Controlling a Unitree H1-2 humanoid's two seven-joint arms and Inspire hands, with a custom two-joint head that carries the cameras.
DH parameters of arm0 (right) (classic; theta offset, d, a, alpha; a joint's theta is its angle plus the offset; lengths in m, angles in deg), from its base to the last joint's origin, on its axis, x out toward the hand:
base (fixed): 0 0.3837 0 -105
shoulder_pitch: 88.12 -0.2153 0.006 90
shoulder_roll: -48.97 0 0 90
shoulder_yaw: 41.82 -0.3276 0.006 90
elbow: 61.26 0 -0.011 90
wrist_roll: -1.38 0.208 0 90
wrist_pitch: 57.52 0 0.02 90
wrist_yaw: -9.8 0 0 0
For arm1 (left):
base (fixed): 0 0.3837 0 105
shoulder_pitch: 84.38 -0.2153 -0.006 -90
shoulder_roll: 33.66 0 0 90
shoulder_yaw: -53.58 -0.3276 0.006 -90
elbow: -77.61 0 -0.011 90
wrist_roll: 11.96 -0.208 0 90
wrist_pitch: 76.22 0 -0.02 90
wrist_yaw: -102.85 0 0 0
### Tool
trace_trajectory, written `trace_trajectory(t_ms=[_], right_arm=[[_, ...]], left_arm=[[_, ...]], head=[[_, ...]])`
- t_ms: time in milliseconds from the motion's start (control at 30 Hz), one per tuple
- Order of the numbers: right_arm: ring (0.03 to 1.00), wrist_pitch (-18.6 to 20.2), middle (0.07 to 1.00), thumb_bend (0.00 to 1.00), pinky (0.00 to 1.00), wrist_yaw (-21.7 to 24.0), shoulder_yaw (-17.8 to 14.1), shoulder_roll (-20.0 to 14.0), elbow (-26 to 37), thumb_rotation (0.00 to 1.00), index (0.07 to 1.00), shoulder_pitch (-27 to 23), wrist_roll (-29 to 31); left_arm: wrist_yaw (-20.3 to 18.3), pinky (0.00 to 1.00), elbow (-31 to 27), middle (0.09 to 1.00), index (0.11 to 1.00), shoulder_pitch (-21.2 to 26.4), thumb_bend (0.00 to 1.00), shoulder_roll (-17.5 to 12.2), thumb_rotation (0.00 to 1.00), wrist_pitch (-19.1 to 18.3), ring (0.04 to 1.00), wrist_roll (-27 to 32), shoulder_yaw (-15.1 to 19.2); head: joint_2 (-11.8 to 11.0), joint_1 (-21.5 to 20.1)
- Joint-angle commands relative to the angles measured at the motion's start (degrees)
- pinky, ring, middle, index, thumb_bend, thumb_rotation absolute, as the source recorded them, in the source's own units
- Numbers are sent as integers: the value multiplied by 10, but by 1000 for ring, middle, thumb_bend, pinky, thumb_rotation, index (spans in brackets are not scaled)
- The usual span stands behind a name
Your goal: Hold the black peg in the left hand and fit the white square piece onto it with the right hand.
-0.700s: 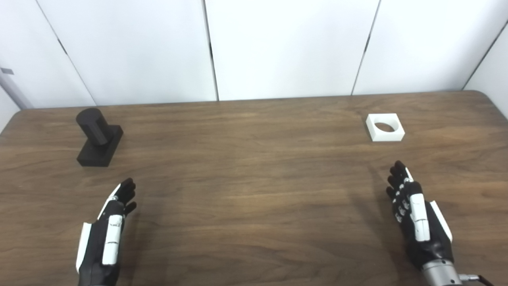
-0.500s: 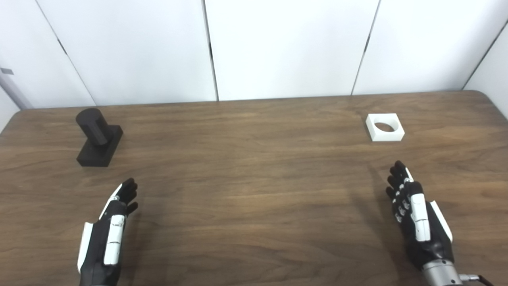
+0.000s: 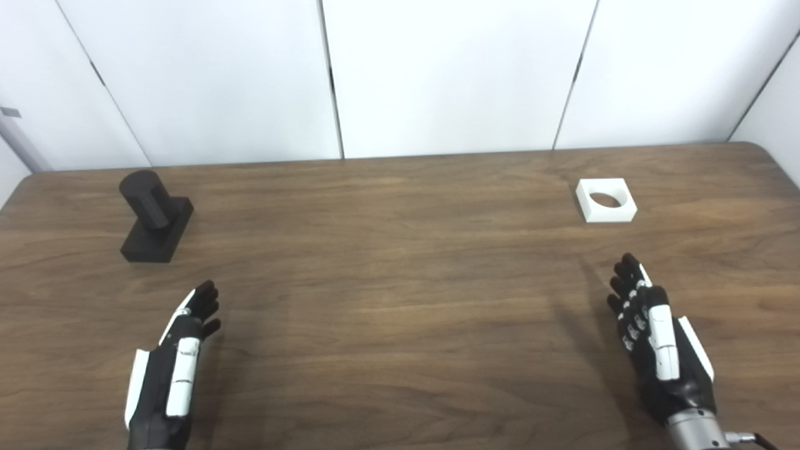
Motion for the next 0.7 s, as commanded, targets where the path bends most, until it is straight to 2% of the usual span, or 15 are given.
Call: trace_trajectory(t_ms=[0,133,167,200,267,300,367,467,500,667], right_arm=[[1000,-17,1000,583,1000,7,-8,-9,6,1000,1000,-5,3],[1000,-17,1000,591,1000,14,-13,-16,1,1000,1000,-3,8],[1000,-21,1000,588,1000,17,-14,-18,-3,1000,1000,-2,7],[1000,-24,1000,583,1000,19,-15,-20,-5,1000,1000,-2,6],[1000,-34,1000,565,1000,26,-19,-25,-14,1000,1000,-2,8],[1000,-38,1000,558,1000,29,-20,-26,-17,1000,1000,-2,11],[1000,-45,1000,552,1000,33,-24,-28,-25,1000,1000,-4,15],[1000,-45,1000,575,1000,39,-27,-30,-32,1000,1000,-6,27],[1000,-47,1000,574,1000,42,-27,-31,-34,1000,1000,-7,31],[1000,-70,1000,584,1000,54,-30,-29,-56,1000,1000,-14,50]], left_arm=[[3,897,-13,924,910,4,645,4,968,22,930,-8,-4],[7,891,-12,924,903,0,609,11,974,26,923,-15,-12],[9,891,-9,925,903,-2,606,14,973,29,923,-19,-15],[10,892,-7,925,901,-4,605,15,972,31,924,-23,-18],[10,904,-1,935,911,-7,611,17,975,39,938,-29,-26],[11,899,2,936,912,-8,609,18,971,42,937,-32,-28],[16,880,7,930,904,-9,619,24,950,48,926,-38,-34],[19,887,13,935,909,-11,600,29,947,49,925,-41,-44],[20,900,15,939,914,-12,591,30,949,48,932,-40,-46],[31,919,36,939,919,-9,575,33,944,66,936,-46,-57]], head=[[-5,11],[-20,38],[-32,61],[-32,61],[-52,96],[-52,96],[-70,124],[-90,145],[-90,145],[-123,162]])
